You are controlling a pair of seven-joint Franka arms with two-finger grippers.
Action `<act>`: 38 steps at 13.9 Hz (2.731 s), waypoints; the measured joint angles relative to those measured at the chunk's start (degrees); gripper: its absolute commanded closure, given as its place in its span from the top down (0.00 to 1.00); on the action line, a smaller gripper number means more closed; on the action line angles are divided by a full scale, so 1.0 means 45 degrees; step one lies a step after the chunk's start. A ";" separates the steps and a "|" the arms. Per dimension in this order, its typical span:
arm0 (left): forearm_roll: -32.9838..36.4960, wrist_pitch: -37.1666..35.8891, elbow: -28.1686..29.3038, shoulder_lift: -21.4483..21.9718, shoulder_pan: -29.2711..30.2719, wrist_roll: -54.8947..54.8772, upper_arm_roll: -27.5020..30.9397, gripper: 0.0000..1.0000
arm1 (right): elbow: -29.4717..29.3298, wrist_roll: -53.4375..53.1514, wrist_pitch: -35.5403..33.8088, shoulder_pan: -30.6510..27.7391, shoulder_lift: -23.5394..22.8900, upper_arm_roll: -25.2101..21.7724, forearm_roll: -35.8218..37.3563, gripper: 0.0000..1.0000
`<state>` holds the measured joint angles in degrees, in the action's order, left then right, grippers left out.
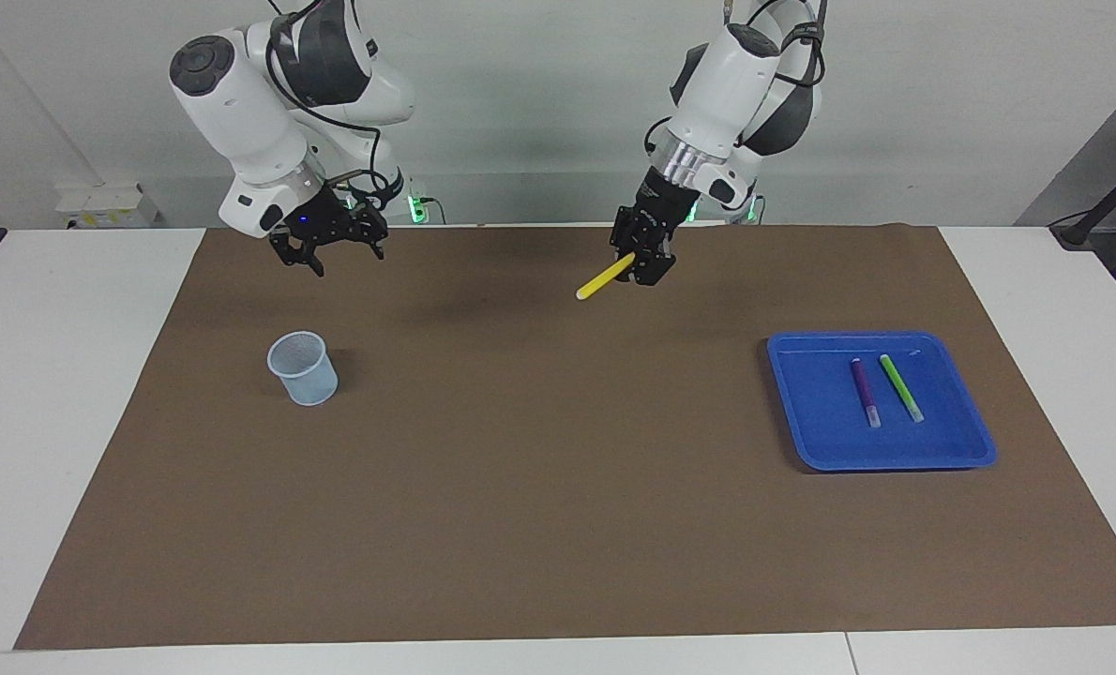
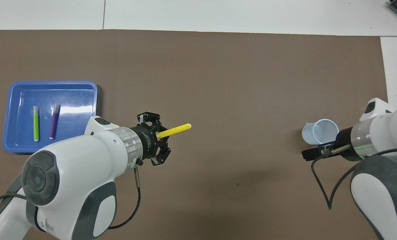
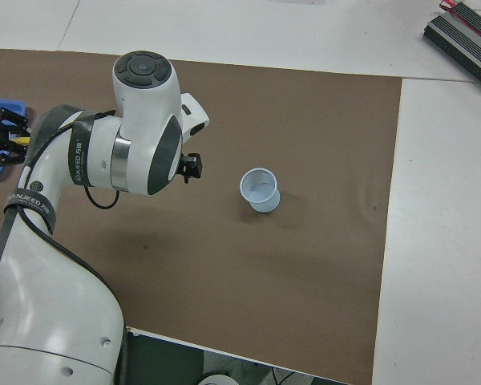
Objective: Right arm passes pens to left for tray arrangement
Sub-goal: 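Open the right gripper and withdraw it toward the cup, then move the yellow pen over the blue tray with the left gripper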
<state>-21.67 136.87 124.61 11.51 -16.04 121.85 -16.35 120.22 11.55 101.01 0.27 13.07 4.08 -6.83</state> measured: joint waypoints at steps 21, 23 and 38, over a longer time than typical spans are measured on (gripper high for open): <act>-0.1030 -0.1657 -0.0011 0.0051 0.1469 -0.3591 0.0890 0.00 | -0.1300 0.2348 -0.0592 -0.0827 0.0191 0.0030 0.1623 1.00; -0.1099 -0.1905 -0.0018 0.0093 0.1471 -0.3933 0.1170 0.00 | -0.1319 0.2348 -0.0592 -0.0806 0.0191 0.0115 0.1623 1.00; -0.1448 -0.3857 -0.0054 0.0340 0.2149 -0.7436 0.2724 0.00 | -0.1478 0.2329 -0.0592 -0.0830 0.0190 0.0024 0.1539 1.00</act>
<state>-28.19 119.51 124.36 13.04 -6.38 88.39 -4.09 113.56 22.03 98.34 -3.47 13.93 4.19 0.10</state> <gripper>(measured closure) 0.912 0.000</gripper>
